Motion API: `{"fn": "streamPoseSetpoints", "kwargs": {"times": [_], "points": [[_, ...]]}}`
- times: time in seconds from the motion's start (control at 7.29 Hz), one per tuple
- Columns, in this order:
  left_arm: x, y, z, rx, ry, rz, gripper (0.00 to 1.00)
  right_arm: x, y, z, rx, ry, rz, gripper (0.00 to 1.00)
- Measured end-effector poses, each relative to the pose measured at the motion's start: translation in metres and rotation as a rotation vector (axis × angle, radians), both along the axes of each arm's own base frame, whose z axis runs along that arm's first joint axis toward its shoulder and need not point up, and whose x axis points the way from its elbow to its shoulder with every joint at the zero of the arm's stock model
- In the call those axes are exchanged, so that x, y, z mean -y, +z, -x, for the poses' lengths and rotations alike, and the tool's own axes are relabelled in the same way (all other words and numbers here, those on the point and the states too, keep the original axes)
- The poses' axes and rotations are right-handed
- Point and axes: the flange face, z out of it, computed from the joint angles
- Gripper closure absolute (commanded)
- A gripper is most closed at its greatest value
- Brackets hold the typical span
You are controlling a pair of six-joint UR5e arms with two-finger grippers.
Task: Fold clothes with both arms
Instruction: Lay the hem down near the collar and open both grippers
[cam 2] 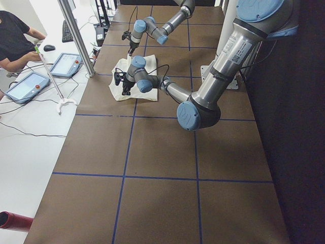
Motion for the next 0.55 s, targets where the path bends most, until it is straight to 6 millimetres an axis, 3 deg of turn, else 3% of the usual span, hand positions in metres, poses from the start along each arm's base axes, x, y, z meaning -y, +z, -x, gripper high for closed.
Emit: {"fn": "streamPoseSetpoints", "kwargs": {"times": [0.14,0.41,0.55], "points": [[-0.0005,0.0035,0.0002,0.006,0.004,0.000,0.70,0.0007,-0.0015,0.0007,0.000,0.000,-0.001,0.59],[-0.0030,0.0072,-0.0025,0.010,0.011,0.003,0.62,0.0015,-0.0067,0.0058,0.001,-0.002,-0.002,0.44],[-0.0037,0.0081,-0.0030,0.010,0.014,0.004,0.62,-0.0002,-0.0101,0.0097,0.004,-0.005,-0.004,0.45]]}}
